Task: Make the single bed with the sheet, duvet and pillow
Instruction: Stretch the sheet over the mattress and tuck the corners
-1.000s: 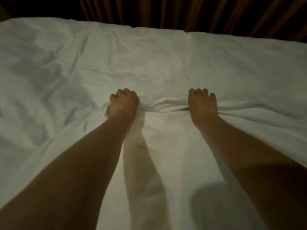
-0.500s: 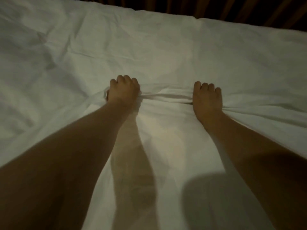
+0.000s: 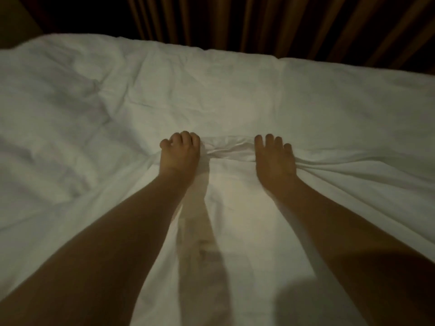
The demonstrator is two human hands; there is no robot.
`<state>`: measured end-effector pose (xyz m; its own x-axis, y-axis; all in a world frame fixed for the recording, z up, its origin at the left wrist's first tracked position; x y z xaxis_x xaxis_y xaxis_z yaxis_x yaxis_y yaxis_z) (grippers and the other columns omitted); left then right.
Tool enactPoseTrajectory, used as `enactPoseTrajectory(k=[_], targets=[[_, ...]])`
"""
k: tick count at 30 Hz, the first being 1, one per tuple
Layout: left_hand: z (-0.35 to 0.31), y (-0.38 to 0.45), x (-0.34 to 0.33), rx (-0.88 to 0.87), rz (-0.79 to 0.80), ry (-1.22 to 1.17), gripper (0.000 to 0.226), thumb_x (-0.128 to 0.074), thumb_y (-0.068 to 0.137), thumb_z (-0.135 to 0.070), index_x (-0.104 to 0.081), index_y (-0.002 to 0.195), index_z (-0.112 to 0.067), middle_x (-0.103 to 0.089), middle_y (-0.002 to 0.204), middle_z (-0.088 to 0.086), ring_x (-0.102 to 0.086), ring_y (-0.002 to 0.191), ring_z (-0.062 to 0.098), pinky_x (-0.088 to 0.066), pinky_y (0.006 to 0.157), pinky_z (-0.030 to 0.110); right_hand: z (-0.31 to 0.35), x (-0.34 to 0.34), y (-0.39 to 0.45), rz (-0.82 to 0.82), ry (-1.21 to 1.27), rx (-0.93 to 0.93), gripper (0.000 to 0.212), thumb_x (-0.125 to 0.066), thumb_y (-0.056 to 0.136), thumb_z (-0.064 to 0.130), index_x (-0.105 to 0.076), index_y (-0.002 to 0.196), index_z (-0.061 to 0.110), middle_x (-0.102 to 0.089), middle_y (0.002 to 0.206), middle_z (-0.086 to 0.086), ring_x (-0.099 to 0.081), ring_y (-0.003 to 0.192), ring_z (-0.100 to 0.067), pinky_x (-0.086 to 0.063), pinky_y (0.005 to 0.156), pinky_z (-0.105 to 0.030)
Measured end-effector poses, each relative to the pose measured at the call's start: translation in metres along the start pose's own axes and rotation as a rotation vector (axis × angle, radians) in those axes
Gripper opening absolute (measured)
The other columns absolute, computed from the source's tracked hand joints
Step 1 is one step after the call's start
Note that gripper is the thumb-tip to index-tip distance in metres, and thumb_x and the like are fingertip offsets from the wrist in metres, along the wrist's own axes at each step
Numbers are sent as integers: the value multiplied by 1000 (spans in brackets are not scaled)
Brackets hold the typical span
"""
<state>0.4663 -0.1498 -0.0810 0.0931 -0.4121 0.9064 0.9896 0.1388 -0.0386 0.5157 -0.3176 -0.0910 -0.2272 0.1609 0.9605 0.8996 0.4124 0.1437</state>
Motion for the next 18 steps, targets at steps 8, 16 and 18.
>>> enactPoseTrajectory(k=[8,16,18], targets=[[22,-119,-2,-96,61,-1,87,-42,95,-38,16,145,3,-14,153,23,-22,139,38,-26,105,61,97,74,-56,-106,187,273,59,-85,42,13,-71,99,6,-67,87,-15,-65,74,-30,-54,66,-35],[83,-171,-13,119,102,-106,96,-56,90,-30,20,139,2,-29,147,20,-35,132,33,-37,101,47,175,130,-93,-154,281,460,51,-83,51,17,-67,100,12,-65,88,-9,-62,75,-24,-52,65,-32],[88,-190,-27,140,92,-181,107,-64,83,-31,17,145,2,-40,139,20,-43,125,33,-41,96,47,191,136,-105,-154,292,497,53,-83,53,18,-67,103,14,-65,93,-9,-63,80,-25,-53,69,-34]])
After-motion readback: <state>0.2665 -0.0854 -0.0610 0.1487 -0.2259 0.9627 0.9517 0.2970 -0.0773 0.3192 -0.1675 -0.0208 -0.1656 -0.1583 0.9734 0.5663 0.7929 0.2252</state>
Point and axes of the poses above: each hand's wrist, its own y-axis towards the middle knuckle, its own x-axis out of the back of the hand, z = x × y, the point moved 7 cm from there along y, towards the middle knuckle
